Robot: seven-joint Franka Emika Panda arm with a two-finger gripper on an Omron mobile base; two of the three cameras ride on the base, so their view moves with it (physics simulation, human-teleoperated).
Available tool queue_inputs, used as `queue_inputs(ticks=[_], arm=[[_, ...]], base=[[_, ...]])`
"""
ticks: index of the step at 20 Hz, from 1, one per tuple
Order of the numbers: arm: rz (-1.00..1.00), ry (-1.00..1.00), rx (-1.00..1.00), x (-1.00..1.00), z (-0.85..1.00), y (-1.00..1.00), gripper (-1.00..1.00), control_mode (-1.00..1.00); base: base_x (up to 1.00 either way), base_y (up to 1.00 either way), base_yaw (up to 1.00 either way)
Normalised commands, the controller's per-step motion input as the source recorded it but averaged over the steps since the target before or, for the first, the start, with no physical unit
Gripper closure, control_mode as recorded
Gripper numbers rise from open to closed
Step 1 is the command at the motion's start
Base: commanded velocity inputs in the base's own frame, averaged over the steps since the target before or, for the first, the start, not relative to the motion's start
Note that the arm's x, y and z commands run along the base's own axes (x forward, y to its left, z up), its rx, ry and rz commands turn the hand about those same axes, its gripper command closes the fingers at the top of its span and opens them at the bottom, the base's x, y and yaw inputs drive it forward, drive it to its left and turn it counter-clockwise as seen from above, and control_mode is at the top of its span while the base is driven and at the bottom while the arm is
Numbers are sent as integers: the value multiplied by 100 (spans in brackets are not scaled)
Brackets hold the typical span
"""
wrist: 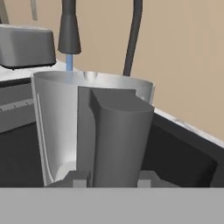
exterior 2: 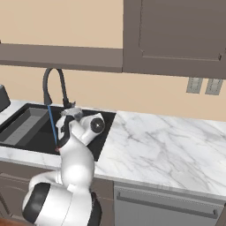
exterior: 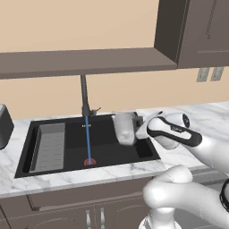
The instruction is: Turn on the sink faucet and place the jug under the water for a few seconds to fill it up.
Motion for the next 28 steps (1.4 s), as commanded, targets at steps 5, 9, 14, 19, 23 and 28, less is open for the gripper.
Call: queue_inputs(ticks=[5,9,14,19,23,28], arm=[[0,11,-4,-8,8,59,100,-100],[0,8,-2,-2,0,55,100,-100],[0,3,0,-4,0,47,100,-100],[0,3,0,-1,0,39,100,-100],[0,4,0,0,0,38,100,-100],[0,4,0,0,0,29,100,-100]], base=[[0,0,0],[0,0,0],[0,0,0],[0,0,0],[0,0,0],[0,0,0]])
